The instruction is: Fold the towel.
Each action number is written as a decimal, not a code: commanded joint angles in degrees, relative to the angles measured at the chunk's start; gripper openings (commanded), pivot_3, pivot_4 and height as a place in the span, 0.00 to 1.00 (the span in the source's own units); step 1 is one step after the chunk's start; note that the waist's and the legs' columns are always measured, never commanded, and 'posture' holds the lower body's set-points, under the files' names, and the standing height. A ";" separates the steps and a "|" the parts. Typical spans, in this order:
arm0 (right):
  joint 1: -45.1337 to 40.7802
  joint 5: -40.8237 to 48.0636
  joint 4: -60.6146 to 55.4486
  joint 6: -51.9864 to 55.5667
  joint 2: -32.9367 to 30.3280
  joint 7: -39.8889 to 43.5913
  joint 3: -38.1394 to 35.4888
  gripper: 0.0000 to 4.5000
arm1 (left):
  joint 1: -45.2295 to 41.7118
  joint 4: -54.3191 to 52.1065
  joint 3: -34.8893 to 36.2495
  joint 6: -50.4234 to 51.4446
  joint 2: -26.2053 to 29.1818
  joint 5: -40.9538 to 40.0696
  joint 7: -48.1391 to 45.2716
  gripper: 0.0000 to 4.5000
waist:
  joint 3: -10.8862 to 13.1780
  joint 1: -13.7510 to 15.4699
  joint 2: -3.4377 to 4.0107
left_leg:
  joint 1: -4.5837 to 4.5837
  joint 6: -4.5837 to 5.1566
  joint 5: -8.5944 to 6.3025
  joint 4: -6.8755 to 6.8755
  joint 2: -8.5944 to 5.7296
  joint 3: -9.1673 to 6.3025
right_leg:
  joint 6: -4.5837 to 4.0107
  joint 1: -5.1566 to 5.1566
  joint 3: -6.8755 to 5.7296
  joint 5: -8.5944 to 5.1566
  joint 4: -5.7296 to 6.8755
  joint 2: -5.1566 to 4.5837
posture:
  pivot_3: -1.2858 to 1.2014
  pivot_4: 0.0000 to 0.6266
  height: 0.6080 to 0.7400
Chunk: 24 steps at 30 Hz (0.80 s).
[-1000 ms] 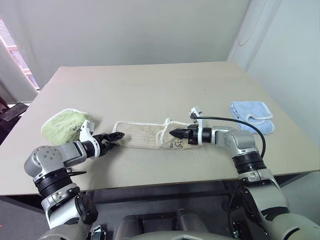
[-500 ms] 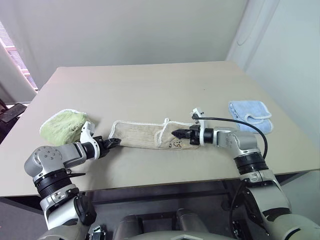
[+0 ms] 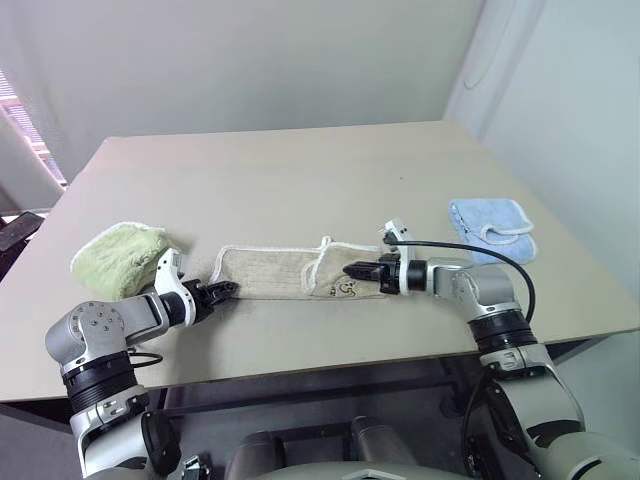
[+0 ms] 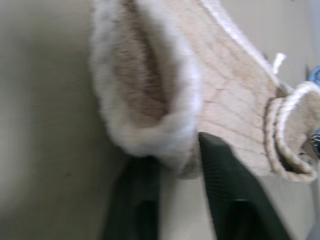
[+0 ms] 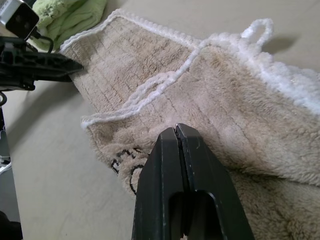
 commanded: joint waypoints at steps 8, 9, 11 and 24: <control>-1.72 -0.94 -0.57 -2.17 0.07 0.89 0.95 0.00 | -1.15 2.17 8.38 1.51 -1.19 2.21 6.46 0.74 | 0.01 -1.20 0.02 | 0.60 -0.13 -0.08 -0.04 -0.10 -0.53 | 0.02 0.52 -0.13 -0.03 -0.09 0.06 | 0.52 0.00 0.92; -1.79 -1.02 -0.45 -2.28 0.09 0.94 1.00 0.00 | -1.19 2.21 9.07 1.44 -1.45 2.69 7.50 0.74 | 0.02 -1.42 0.03 | 0.66 -0.14 -0.09 -0.05 -0.14 -0.71 | 0.02 0.61 -0.18 -0.03 -0.11 0.05 | 0.52 0.00 0.92; -1.86 -1.11 -0.35 -2.45 0.15 1.10 1.04 0.00 | -1.33 2.08 10.35 1.12 -2.04 3.29 9.25 0.74 | 0.02 -1.67 0.03 | 0.83 -0.15 -0.09 -0.16 -0.22 -0.84 | 0.02 0.76 -0.19 -0.03 -0.17 0.04 | 0.52 0.00 0.92; -1.57 -1.22 -0.67 -2.55 0.20 1.19 1.20 0.00 | -1.58 3.58 12.05 -1.18 0.03 4.37 13.58 0.74 | 0.03 -2.00 0.06 | 1.88 -0.22 -0.13 -0.96 -1.11 -2.30 | -0.17 1.07 -0.31 0.08 -0.46 0.05 | 0.52 0.00 0.92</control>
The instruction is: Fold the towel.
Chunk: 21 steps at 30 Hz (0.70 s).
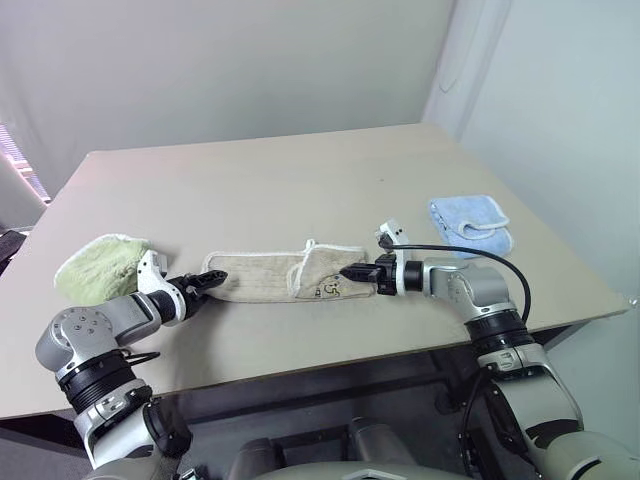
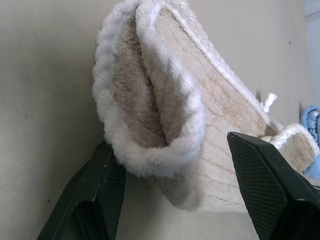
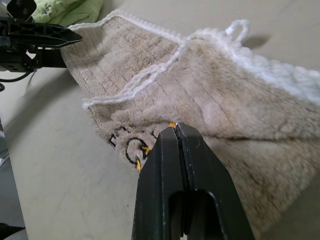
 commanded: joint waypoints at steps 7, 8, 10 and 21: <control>-0.99 -0.31 -1.60 -0.83 -0.25 0.74 0.06 0.00 | 2.07 1.10 0.94 -4.72 0.84 4.35 4.77 0.44 | 0.19 0.11 0.37 | 0.47 -0.02 -0.02 -0.35 -0.71 -1.87 | -0.03 0.40 -0.66 0.02 -1.12 -0.11 | 0.52 0.00 0.92; -0.98 -0.38 -1.65 -0.82 -0.31 0.76 0.08 0.00 | 2.19 1.14 1.06 -5.25 0.68 4.13 4.84 0.36 | 0.19 0.15 0.37 | 0.47 -0.02 -0.02 -0.43 -0.71 -1.93 | -0.03 0.40 -0.76 0.02 -1.25 -0.17 | 0.52 0.00 0.92; -0.96 -0.57 -1.71 -0.88 -0.41 0.86 0.12 0.00 | 2.44 1.01 1.02 -6.44 0.45 3.83 4.89 0.18 | 0.19 0.30 0.37 | 0.50 -0.02 -0.02 -0.70 -0.73 -1.92 | -0.03 0.40 -0.80 0.04 -1.45 -0.23 | 0.52 0.00 0.92; -0.42 -1.05 -2.71 -2.42 -1.40 2.44 0.57 0.00 | 3.47 -3.58 -4.71 -10.08 0.74 1.71 1.09 0.00 | 0.22 1.29 0.29 | 0.35 0.17 0.10 -1.35 -0.95 -1.83 | -0.48 -0.01 -0.80 0.62 -1.33 -0.11 | 0.52 0.00 0.92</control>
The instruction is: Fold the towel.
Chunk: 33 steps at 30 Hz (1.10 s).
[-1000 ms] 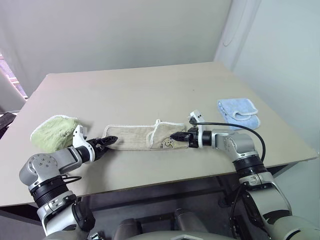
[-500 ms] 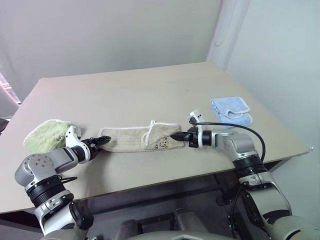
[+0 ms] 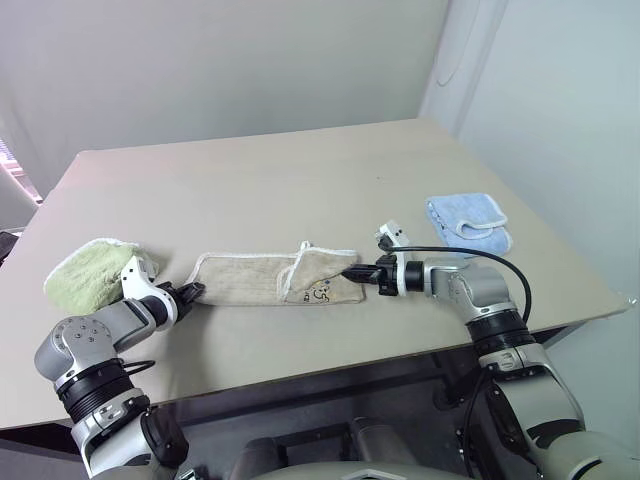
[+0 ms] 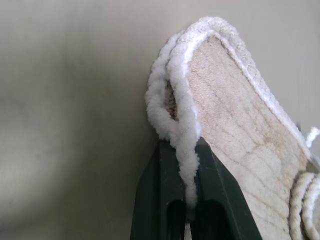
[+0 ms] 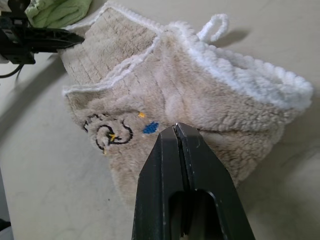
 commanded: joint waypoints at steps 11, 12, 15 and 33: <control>2.40 7.63 -11.91 1.21 -3.16 7.54 -3.31 0.00 | 1.97 -8.69 -7.91 -3.76 3.82 -4.06 -9.66 0.00 | 0.05 1.34 -0.09 | -0.89 -0.04 -0.01 0.22 -0.09 0.02 | -0.01 -0.66 0.01 0.02 -0.02 -0.07 | 0.52 0.00 0.92; 2.45 7.97 -12.12 1.38 -3.28 7.45 -3.56 0.00 | 1.83 -9.29 -7.98 -3.67 3.65 -4.74 -10.23 0.00 | 0.06 1.38 -0.10 | -0.90 -0.05 -0.02 0.25 -0.09 0.03 | -0.01 -0.65 0.01 0.02 -0.02 -0.08 | 0.52 0.00 0.92; 2.66 7.75 -12.15 1.24 -3.83 7.09 -3.29 0.00 | 0.89 -9.93 -7.67 -1.68 2.41 -6.93 -10.10 0.00 | 0.06 1.53 -0.11 | -0.88 -0.06 -0.03 0.30 -0.09 0.03 | -0.01 -0.63 0.01 0.02 -0.03 -0.09 | 0.52 0.00 0.92; 3.47 8.79 -13.35 2.53 -5.63 5.71 -4.10 0.00 | 4.12 -16.92 -24.38 -14.83 7.89 -1.70 -16.42 0.00 | 0.09 2.66 -0.14 | -0.87 -0.06 -0.03 0.43 -0.11 0.06 | -0.03 -0.59 0.02 0.01 0.02 -0.05 | 0.52 0.00 0.92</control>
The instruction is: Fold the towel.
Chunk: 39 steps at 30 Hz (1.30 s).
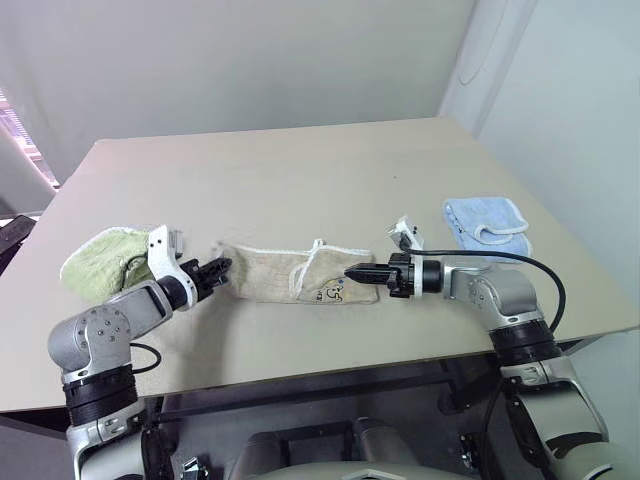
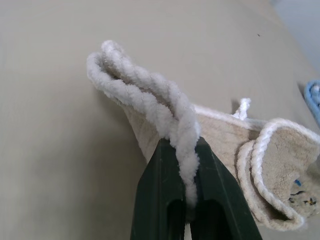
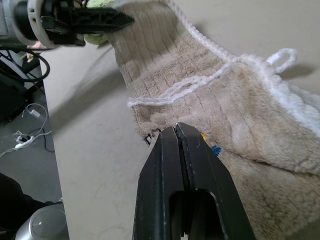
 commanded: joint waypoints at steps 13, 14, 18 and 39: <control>1.88 3.32 -6.03 1.41 -3.33 -2.42 -4.76 0.00 | -2.75 -7.65 -23.18 -14.42 11.94 5.78 -23.15 0.00 | 0.02 -0.01 0.02 | -0.01 0.00 0.00 0.01 0.00 0.03 | 0.00 -0.01 0.02 -0.01 0.00 0.01 | 0.52 0.00 0.92; 2.26 3.30 -6.35 0.95 -3.51 -2.52 -4.85 0.00 | -2.98 -6.85 -24.30 -16.16 12.38 6.92 -24.13 0.00 | 0.02 0.00 0.03 | -0.01 0.00 0.00 0.00 0.00 0.03 | 0.00 -0.01 0.02 -0.01 -0.01 0.01 | 0.52 0.00 0.92; 3.85 3.19 -7.06 -0.01 -4.27 -3.25 -5.38 0.00 | -6.48 -1.80 -26.56 -18.86 11.67 8.85 -26.63 0.00 | 0.03 0.06 0.03 | -0.01 0.01 0.00 0.02 0.00 0.04 | 0.00 0.00 0.03 -0.01 -0.01 0.01 | 0.52 0.00 0.92; 12.91 3.64 -13.25 -0.30 -7.66 -7.96 -7.46 0.00 | -21.03 19.69 -46.10 -35.34 -2.60 26.40 -37.76 0.00 | 0.05 1.37 0.02 | 0.01 0.04 0.00 0.13 -0.05 0.13 | 0.04 0.02 0.29 -0.02 0.11 0.11 | 0.52 0.00 0.92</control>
